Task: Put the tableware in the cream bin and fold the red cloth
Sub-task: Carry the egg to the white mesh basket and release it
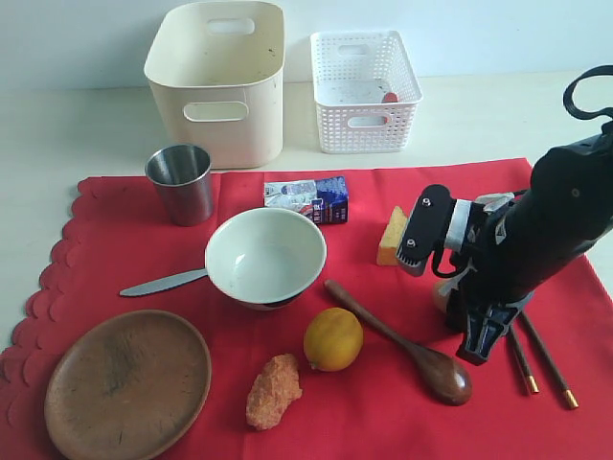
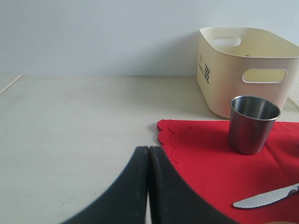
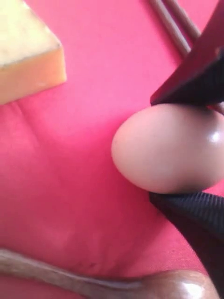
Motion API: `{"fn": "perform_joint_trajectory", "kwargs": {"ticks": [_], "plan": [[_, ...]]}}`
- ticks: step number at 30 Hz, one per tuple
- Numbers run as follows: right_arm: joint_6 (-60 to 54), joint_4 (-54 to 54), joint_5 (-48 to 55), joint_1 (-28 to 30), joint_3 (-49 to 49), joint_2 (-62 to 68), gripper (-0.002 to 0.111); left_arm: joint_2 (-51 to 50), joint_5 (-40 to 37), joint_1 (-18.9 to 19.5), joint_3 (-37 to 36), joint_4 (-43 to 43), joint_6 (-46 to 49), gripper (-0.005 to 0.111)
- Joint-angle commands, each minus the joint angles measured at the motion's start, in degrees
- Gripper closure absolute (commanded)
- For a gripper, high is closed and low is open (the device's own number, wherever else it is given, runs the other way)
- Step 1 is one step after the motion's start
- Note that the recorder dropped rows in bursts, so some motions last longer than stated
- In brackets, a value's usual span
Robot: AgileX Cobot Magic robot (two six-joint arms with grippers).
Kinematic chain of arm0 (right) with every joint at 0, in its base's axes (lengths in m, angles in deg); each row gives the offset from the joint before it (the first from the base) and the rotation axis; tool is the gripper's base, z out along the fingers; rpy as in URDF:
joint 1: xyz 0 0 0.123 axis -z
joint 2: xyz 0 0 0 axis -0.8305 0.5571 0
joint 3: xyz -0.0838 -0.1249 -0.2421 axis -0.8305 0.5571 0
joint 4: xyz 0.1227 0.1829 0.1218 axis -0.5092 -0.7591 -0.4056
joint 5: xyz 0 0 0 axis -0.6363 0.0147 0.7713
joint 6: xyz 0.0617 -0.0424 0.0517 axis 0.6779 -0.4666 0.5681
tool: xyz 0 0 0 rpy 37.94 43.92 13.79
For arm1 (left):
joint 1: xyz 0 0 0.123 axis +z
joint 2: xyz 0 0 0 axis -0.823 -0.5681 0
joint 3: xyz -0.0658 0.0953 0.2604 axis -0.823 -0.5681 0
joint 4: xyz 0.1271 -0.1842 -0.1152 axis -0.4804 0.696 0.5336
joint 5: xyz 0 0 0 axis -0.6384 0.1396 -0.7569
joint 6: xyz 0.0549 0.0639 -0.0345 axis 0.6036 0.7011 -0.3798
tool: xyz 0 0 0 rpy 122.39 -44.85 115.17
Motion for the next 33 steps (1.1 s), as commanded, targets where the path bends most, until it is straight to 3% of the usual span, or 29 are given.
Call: {"fn": "perform_joint_trajectory", "kwargs": {"ticks": [1,8,18,24,33], "plan": [[0.14,0.33,-0.26,-0.13,0.36,-3.16,0.108,0.36,0.34,-0.28,0.15,-0.05,-0.11,0.104],[4.55,0.27,-2.25,-0.13,0.36,-9.82,0.108,0.36,0.34,-0.28,0.15,-0.05,-0.11,0.104],[10.66,0.09,-28.84,-0.13,-0.27,-11.46,0.108,0.36,0.34,-0.28,0.15,-0.05,-0.11,0.104],[11.73,-7.04,-29.13,-0.13,-8.32,-5.32,0.108,0.36,0.34,-0.28,0.15,-0.05,-0.11,0.104],[11.73,-8.95,-28.63,3.43,-24.27,8.54,0.108,0.36,0.34,-0.28,0.15,-0.05,-0.11,0.104]]}}
